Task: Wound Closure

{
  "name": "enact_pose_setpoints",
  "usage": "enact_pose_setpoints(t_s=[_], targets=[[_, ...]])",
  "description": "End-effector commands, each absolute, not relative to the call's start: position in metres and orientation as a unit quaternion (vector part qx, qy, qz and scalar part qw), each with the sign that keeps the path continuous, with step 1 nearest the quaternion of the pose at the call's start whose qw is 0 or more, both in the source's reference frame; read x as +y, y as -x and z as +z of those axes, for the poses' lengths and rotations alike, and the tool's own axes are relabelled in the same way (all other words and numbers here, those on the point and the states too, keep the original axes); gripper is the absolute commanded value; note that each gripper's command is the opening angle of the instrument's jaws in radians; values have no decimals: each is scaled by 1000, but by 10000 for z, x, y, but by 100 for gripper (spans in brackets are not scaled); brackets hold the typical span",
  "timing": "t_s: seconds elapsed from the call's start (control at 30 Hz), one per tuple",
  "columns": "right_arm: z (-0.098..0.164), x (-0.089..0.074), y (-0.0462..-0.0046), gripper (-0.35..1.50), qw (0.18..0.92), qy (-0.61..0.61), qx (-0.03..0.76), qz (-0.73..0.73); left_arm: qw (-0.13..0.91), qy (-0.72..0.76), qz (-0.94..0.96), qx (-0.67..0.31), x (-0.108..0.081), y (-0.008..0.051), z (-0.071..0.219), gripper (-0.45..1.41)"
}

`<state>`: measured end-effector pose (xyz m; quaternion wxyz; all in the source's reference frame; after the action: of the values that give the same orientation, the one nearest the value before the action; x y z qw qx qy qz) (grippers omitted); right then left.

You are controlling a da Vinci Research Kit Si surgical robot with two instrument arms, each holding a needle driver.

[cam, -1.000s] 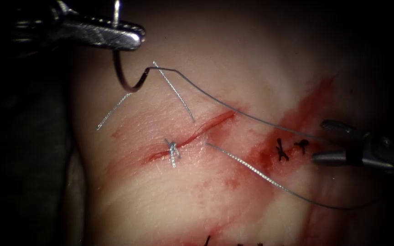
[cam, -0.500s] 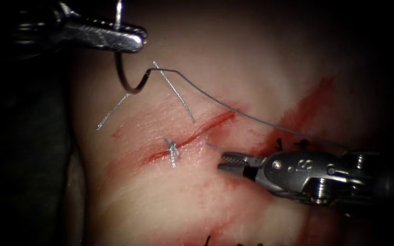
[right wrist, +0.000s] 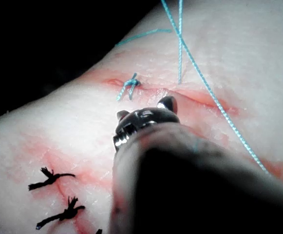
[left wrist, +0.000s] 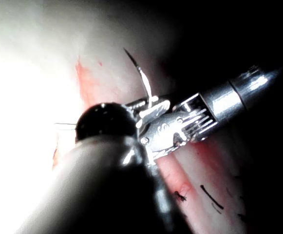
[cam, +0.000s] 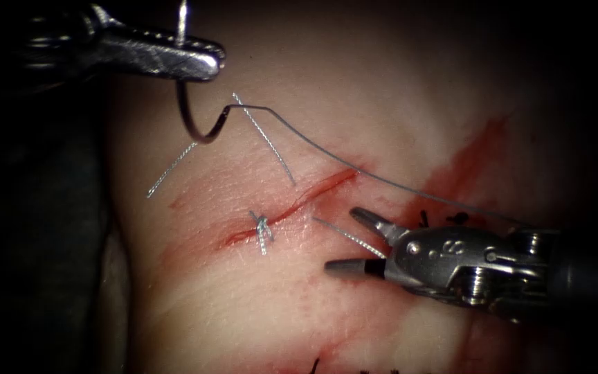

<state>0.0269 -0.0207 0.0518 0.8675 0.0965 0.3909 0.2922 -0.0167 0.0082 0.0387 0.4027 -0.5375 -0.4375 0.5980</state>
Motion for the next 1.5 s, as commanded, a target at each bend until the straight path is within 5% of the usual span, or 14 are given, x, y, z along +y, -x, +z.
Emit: enact_pose_setpoints(t_s=[0.03, 0.17, 0.4, 0.43, 0.73, 1.5], targets=[[522, -207, -271, 55, 868, -96, 389, 294, 402, 538, 598, -437, 83, 172, 392, -45], [528, -213, -257, 39, 882, -108, 356, 289, 403, 538, 598, -438, 83, 172, 392, -45], [545, -227, -239, 45, 905, -115, 310, 269, 403, 538, 598, -438, 83, 172, 392, -45], [544, -228, -237, 16, 905, -115, 310, 269, 403, 538, 598, -438, 83, 172, 392, -45], [528, -221, -238, -34, 904, -107, 306, 278, 403, 538, 598, -438, 83, 172, 392, -45], [527, -222, -219, -35, 910, -109, 293, 272, 403, 538, 598, -437, 83, 172, 391, -45]])
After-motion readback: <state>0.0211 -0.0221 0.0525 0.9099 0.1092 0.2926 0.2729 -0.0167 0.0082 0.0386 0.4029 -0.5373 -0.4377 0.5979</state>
